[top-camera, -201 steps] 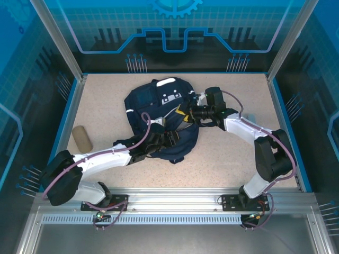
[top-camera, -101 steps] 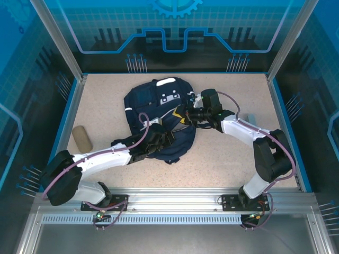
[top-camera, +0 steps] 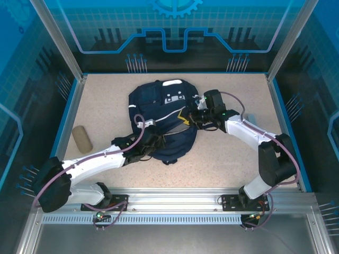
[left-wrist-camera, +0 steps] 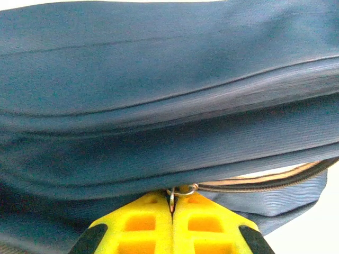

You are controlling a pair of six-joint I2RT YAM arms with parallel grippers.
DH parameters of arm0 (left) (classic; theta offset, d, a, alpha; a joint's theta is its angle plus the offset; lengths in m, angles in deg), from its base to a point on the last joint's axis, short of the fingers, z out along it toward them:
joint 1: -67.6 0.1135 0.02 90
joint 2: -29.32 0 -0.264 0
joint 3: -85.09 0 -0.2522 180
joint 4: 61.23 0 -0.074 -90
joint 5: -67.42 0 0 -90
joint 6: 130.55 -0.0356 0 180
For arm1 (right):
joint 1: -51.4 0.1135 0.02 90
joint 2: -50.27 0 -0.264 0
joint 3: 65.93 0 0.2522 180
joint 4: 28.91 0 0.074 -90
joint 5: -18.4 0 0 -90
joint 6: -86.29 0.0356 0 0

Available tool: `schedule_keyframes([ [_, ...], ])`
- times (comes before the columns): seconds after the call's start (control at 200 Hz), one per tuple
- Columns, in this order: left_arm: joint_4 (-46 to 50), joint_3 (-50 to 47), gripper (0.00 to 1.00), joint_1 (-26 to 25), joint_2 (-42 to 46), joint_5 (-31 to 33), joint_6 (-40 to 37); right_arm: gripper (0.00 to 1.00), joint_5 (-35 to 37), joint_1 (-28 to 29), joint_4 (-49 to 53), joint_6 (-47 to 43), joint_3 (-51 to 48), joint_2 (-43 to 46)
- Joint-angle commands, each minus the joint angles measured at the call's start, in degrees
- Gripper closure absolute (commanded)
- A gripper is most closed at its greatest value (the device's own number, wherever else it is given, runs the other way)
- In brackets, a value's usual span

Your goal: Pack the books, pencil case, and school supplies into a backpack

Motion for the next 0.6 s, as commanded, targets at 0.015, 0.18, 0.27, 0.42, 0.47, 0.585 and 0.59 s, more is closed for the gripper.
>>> schedule_keyframes([
  [0.015,8.36,-3.58,1.0,2.53,3.08,7.68,-2.11,0.89,3.98,-4.42,0.61,-2.85,-0.69,3.74],
  [0.18,-0.34,-5.95,1.0,3.32,4.66,2.33,-10.71,0.82,1.07,-4.86,-2.57,-2.15,-2.13,3.52],
  [0.27,-6.27,-5.77,1.0,3.32,4.69,-3.05,-16.56,0.67,-1.2,-3.86,-3.89,-0.82,-3.47,3.61],
  [0.42,-11.7,-4.26,1.0,2.99,3.98,-10.42,-22.22,0.4,-0.6,-1.28,-6.12,2.81,-7.91,6.22],
  [0.47,-13.05,-3.71,1.0,2.52,3.58,-12.26,-23.43,0.38,0.07,-0.2,-6.48,3.8,-9.14,7.41],
  [0.585,-14.41,-2.06,1.0,0.86,1.79,-14.52,-24.81,0.37,2.63,2.11,-6.51,6.12,-12.19,9.98],
  [0.59,-14.42,-1.99,1.0,0.78,1.7,-14.56,-24.88,0.37,2.83,2.21,-6.5,6.22,-12.35,10.08],
])
